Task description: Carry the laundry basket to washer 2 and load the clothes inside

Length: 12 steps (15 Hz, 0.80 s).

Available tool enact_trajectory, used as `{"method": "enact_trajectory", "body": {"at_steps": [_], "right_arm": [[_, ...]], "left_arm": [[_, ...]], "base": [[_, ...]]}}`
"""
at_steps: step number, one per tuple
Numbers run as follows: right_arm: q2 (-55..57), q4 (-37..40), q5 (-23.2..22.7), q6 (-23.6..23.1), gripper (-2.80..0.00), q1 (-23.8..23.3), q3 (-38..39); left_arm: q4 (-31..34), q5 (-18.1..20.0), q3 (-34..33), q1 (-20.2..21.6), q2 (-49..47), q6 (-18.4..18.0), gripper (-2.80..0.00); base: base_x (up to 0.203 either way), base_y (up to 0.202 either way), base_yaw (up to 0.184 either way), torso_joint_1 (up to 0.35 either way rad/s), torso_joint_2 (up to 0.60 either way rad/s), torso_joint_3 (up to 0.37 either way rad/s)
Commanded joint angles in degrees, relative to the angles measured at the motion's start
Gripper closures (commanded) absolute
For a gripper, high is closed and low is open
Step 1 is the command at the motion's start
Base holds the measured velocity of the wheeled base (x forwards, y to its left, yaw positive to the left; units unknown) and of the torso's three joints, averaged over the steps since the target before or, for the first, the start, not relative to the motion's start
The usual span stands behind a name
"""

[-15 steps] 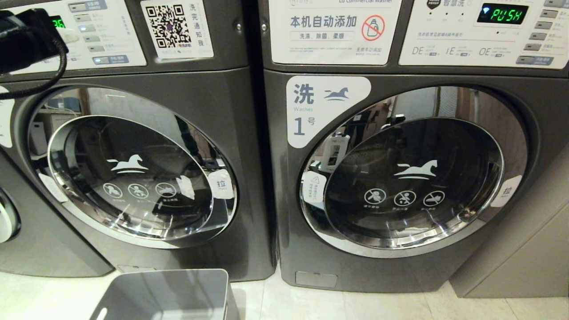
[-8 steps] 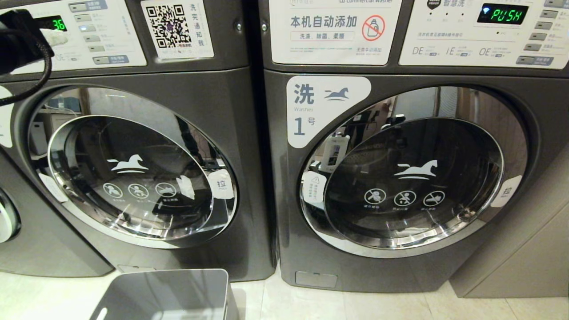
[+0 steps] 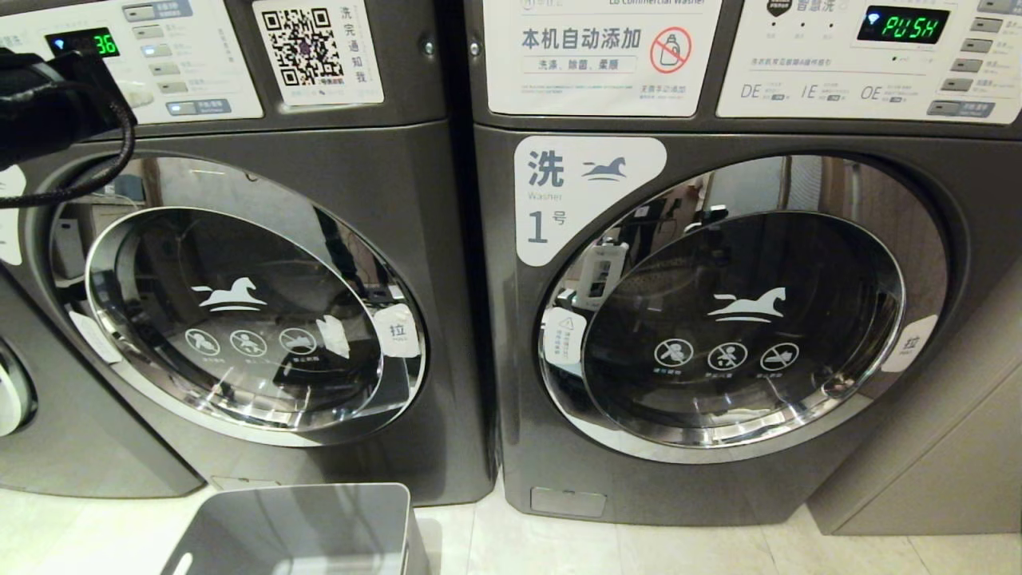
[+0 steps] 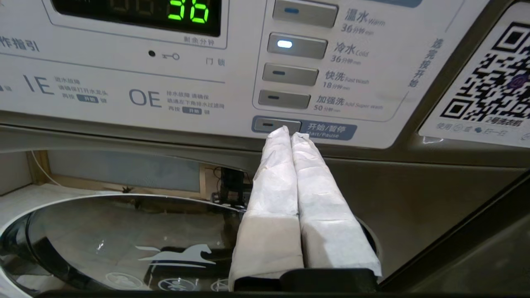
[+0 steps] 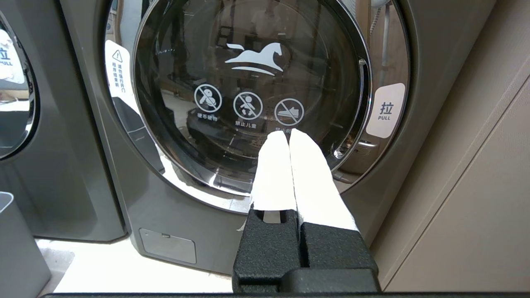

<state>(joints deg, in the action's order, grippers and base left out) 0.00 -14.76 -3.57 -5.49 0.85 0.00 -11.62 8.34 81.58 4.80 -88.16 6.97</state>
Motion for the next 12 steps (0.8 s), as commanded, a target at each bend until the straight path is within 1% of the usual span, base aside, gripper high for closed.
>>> {"method": "enact_trajectory", "body": {"at_steps": [1,12], "right_arm": [[0.09,-0.09,-0.03,-0.05,0.0,0.03,2.29],[0.09,-0.09,-0.03,-0.05,0.0,0.03,2.29]], "left_arm": [[-0.16,0.01,0.07,0.03,-1.31,0.06,0.0],[-0.63,0.19,1.13,-0.22,-4.04,0.41,0.0]], "base": [[0.0,0.0,0.0,0.0,0.0,0.0],[0.0,0.0,0.0,0.0,0.0,0.0]]}}
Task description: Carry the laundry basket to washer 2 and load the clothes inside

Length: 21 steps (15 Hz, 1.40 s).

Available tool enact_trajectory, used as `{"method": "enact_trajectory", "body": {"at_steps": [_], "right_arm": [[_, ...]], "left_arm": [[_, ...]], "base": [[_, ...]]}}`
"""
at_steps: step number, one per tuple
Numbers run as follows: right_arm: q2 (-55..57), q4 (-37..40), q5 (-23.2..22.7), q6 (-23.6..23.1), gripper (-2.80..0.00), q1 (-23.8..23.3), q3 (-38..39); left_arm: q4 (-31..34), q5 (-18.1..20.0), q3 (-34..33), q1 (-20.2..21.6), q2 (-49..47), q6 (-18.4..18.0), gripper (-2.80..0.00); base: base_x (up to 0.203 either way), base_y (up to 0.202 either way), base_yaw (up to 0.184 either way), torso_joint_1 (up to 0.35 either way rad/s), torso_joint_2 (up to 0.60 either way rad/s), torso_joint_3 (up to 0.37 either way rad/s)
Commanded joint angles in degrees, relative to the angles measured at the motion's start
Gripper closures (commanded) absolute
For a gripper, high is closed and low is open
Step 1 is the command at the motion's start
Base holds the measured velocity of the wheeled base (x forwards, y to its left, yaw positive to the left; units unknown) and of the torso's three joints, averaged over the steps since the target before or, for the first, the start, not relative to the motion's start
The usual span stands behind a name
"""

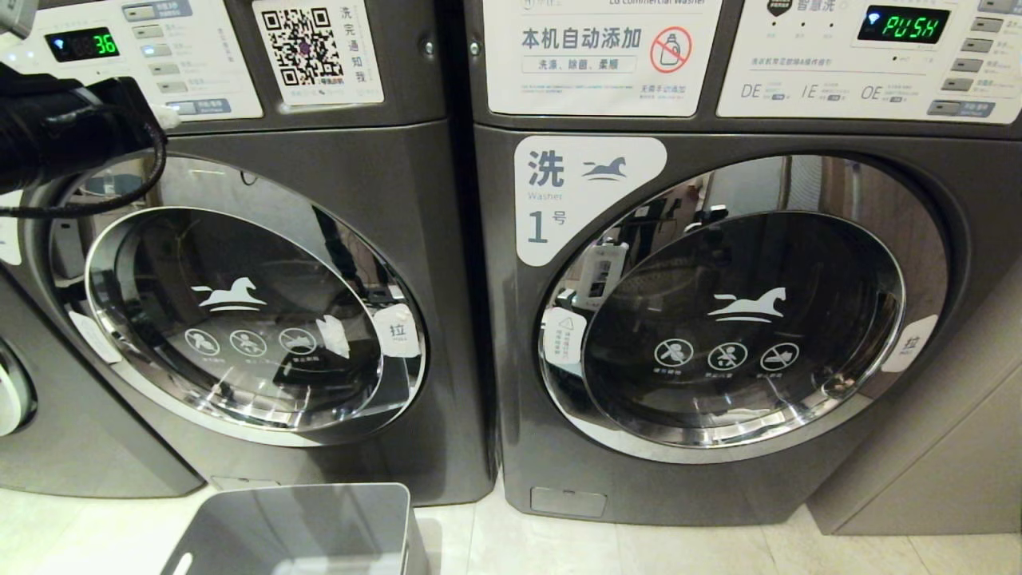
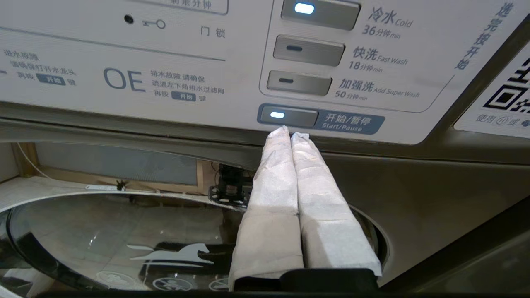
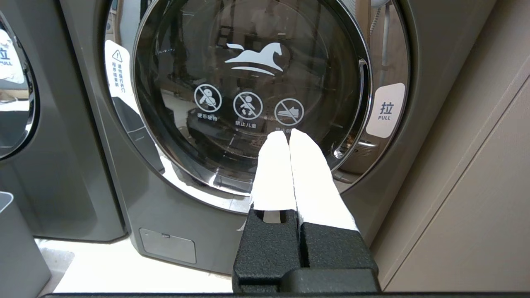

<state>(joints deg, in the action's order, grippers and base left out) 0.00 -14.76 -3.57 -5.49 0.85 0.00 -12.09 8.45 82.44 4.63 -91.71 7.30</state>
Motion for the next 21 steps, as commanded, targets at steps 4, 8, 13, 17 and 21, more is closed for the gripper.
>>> {"method": "enact_trajectory", "body": {"at_steps": [4,8,13,17,21], "right_arm": [[0.09,-0.09,-0.03,-0.05,0.0,0.03,2.29],[0.09,-0.09,-0.03,-0.05,0.0,0.03,2.29],[0.09,-0.09,-0.03,-0.05,0.0,0.03,2.29],[0.09,-0.09,-0.03,-0.05,0.0,0.03,2.29],[0.09,-0.09,-0.03,-0.05,0.0,0.03,2.29]], "left_arm": [[-0.22,0.16,2.2,-0.63,-1.61,-0.15,0.0],[-0.22,0.16,3.0,-1.01,-2.67,-0.18,0.0],[-0.22,-0.02,3.08,-0.94,-3.38,-0.18,0.0],[-0.31,-0.09,5.1,-0.94,-4.8,-0.18,0.0],[-0.14,-0.2,6.95,-0.94,-6.21,-0.27,0.0]], "base": [[0.0,0.0,0.0,0.0,0.0,0.0],[0.0,0.0,0.0,0.0,0.0,0.0],[0.0,0.0,0.0,0.0,0.0,0.0],[0.0,0.0,0.0,0.0,0.0,0.0],[0.0,0.0,0.0,0.0,0.0,0.0]]}}
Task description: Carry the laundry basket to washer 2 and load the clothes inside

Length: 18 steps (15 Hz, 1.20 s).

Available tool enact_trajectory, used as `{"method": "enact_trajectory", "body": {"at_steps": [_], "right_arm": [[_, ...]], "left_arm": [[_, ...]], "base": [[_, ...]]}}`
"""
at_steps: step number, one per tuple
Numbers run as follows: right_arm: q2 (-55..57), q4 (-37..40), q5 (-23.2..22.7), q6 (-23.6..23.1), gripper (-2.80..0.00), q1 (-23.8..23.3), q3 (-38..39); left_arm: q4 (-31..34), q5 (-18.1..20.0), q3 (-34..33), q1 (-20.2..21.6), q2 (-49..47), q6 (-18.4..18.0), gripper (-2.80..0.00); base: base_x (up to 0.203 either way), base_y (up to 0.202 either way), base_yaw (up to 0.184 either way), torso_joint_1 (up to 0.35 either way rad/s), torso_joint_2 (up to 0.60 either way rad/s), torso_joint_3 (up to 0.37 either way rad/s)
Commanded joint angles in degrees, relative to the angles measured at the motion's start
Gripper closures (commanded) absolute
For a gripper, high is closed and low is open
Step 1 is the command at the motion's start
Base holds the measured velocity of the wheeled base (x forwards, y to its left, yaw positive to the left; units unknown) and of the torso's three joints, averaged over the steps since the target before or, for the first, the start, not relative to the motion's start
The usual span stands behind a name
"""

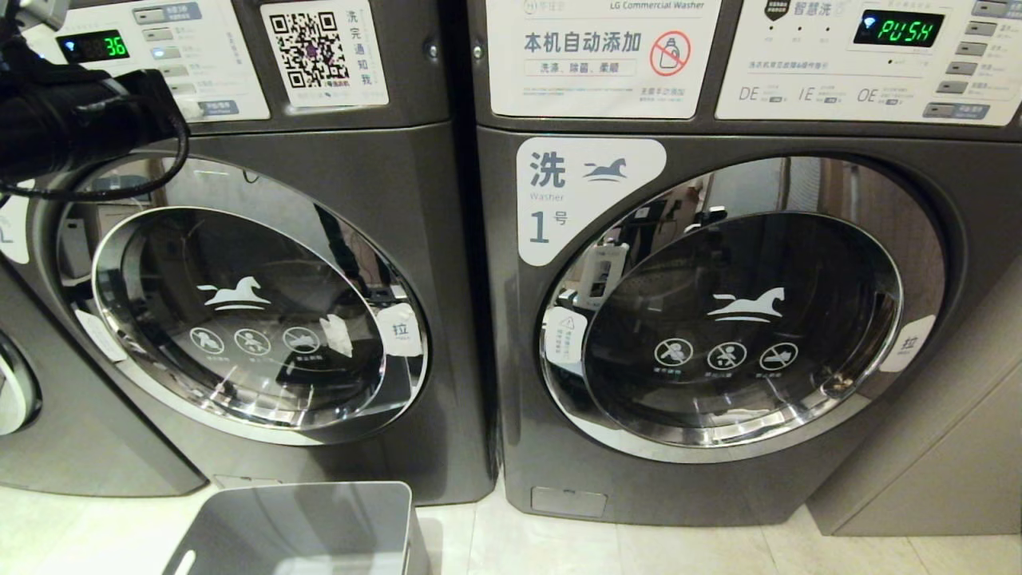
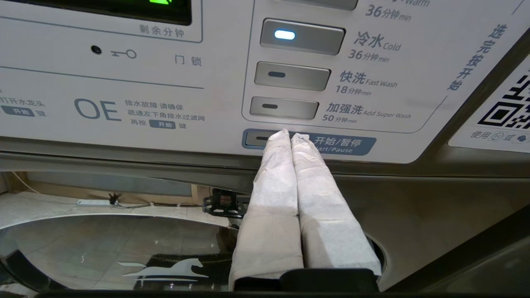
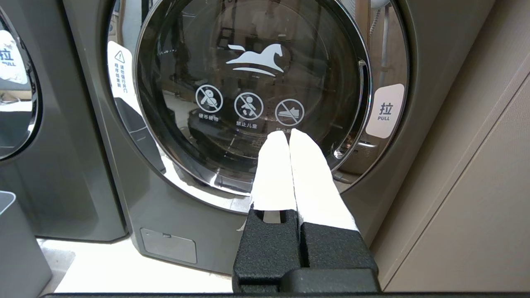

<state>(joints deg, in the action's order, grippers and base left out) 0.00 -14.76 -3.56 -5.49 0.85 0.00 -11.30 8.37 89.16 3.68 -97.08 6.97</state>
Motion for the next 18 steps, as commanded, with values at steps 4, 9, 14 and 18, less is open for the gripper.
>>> {"method": "enact_trajectory", "body": {"at_steps": [4,9,14,18], "right_arm": [[0.09,-0.09,-0.04,-0.05,0.0,0.03,2.29],[0.09,-0.09,-0.04,-0.05,0.0,0.03,2.29],[0.09,-0.09,-0.04,-0.05,0.0,0.03,2.29],[0.09,-0.09,-0.04,-0.05,0.0,0.03,2.29]], "left_arm": [[-0.74,-0.2,-1.96,0.0,0.31,0.06,0.0],[-1.01,-0.2,-5.26,0.02,3.35,0.15,0.0],[-0.86,-0.2,-5.85,0.1,4.97,0.15,0.0],[-0.58,-0.16,-12.22,0.13,9.94,0.06,0.0]], "base": [[0.0,0.0,0.0,0.0,0.0,0.0],[0.0,0.0,0.0,0.0,0.0,0.0],[0.0,0.0,0.0,0.0,0.0,0.0],[0.0,0.0,0.0,0.0,0.0,0.0]]}}
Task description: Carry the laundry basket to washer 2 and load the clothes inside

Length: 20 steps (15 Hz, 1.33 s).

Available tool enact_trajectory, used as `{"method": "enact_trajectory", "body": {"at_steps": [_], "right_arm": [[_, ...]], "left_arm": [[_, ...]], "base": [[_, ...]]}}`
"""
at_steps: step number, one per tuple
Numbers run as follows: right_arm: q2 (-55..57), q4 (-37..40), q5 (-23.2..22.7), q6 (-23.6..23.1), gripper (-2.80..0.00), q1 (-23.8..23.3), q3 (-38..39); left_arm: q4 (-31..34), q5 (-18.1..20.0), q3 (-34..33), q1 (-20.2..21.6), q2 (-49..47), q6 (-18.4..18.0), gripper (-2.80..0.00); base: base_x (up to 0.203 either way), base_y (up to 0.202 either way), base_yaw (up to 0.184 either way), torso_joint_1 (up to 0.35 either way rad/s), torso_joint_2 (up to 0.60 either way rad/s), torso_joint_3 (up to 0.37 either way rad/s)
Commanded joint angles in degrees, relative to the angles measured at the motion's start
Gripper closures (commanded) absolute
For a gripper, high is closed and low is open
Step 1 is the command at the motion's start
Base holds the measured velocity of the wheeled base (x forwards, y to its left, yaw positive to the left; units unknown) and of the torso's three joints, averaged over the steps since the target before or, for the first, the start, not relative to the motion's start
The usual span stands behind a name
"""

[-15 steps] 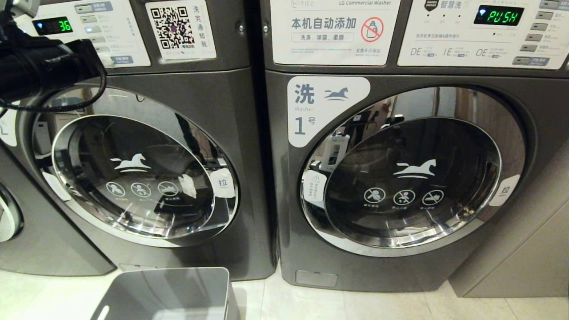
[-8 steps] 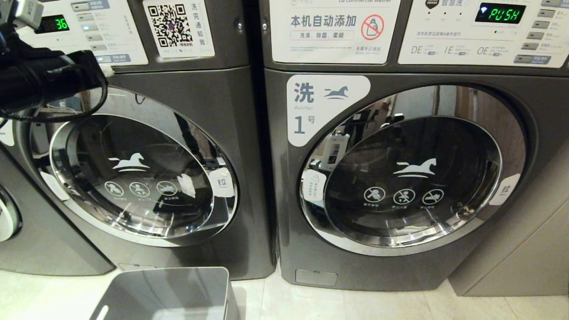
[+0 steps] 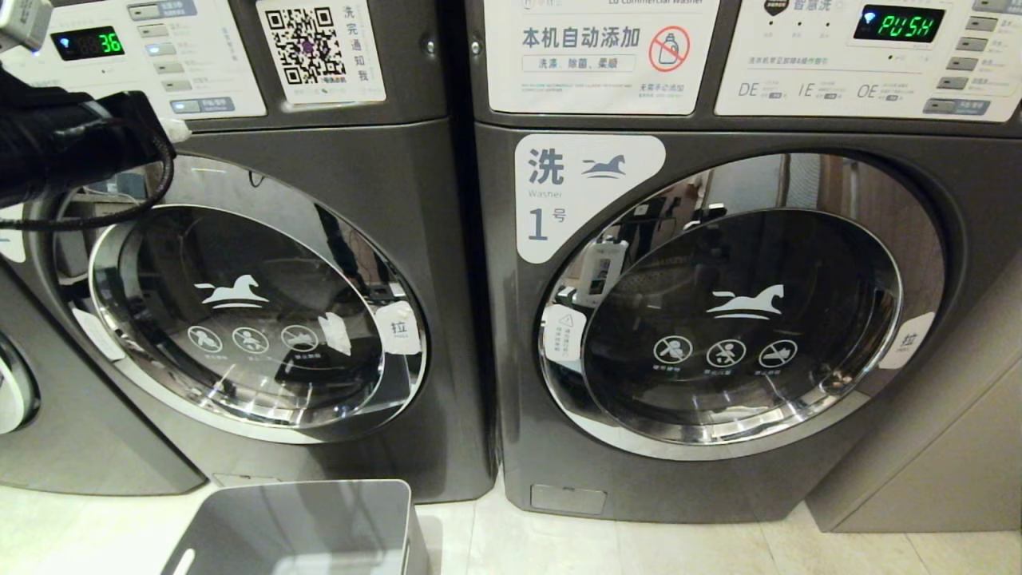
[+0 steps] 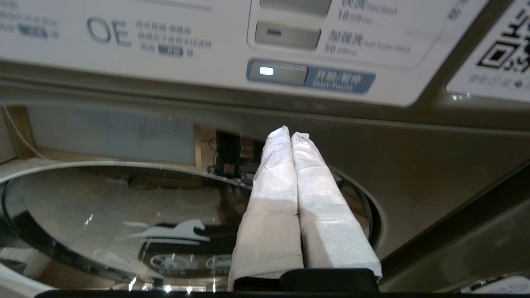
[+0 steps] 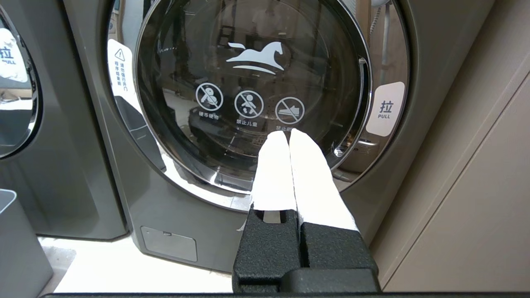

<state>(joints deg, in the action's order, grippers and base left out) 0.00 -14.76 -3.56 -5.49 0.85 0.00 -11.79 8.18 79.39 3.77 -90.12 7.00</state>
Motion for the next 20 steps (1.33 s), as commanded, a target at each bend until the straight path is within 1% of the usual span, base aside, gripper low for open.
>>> {"method": "enact_trajectory", "body": {"at_steps": [1,2,4,5,8,11,13,15,16,17,20], "right_arm": [[0.09,-0.16,-0.04,-0.05,0.0,0.03,2.29],[0.09,-0.09,-0.04,-0.05,0.0,0.03,2.29],[0.09,-0.09,-0.04,-0.05,0.0,0.03,2.29],[0.09,-0.09,-0.04,-0.05,0.0,0.03,2.29],[0.09,-0.09,-0.04,-0.05,0.0,0.03,2.29],[0.09,-0.18,-0.04,-0.05,0.0,0.03,2.29],[0.09,-0.09,-0.04,-0.05,0.0,0.03,2.29],[0.09,-0.09,-0.04,-0.05,0.0,0.03,2.29],[0.09,-0.16,-0.04,-0.03,0.0,0.03,2.29],[0.09,-0.09,-0.04,-0.05,0.0,0.03,2.29],[0.09,-0.15,-0.04,0.0,0.0,0.03,2.29]], "left_arm": [[-0.1,-0.02,-4.52,0.26,4.24,0.02,0.0],[-0.06,-0.44,-6.69,0.49,5.86,-0.03,0.0],[0.34,-3.85,-12.37,0.58,9.56,0.01,0.0],[0.52,-5.09,-16.39,0.6,12.03,0.02,0.0],[0.62,-7.21,-31.17,0.56,22.65,-0.03,0.0],[0.47,-8.17,-48.1,0.55,36.43,-0.6,0.0],[-0.32,-8.35,-59.82,0.5,45.56,-2.84,0.0],[-2.12,-8.16,-71.84,0.45,54.88,-6.1,0.0],[-2.35,-7.96,-75.88,0.39,59.69,-7.35,0.0],[-0.64,-7.66,-77.49,0.13,64.34,-8.11,0.0],[7.92,-7.01,-78.74,-1.59,78.0,-9.25,0.0]], "base": [[0.0,0.0,0.0,0.0,0.0,0.0],[0.0,0.0,0.0,0.0,0.0,0.0],[0.0,0.0,0.0,0.0,0.0,0.0],[0.0,0.0,0.0,0.0,0.0,0.0],[0.0,0.0,0.0,0.0,0.0,0.0],[0.0,0.0,0.0,0.0,0.0,0.0],[0.0,0.0,0.0,0.0,0.0,0.0],[0.0,0.0,0.0,0.0,0.0,0.0],[0.0,0.0,0.0,0.0,0.0,0.0],[0.0,0.0,0.0,0.0,0.0,0.0],[0.0,0.0,0.0,0.0,0.0,0.0]]}}
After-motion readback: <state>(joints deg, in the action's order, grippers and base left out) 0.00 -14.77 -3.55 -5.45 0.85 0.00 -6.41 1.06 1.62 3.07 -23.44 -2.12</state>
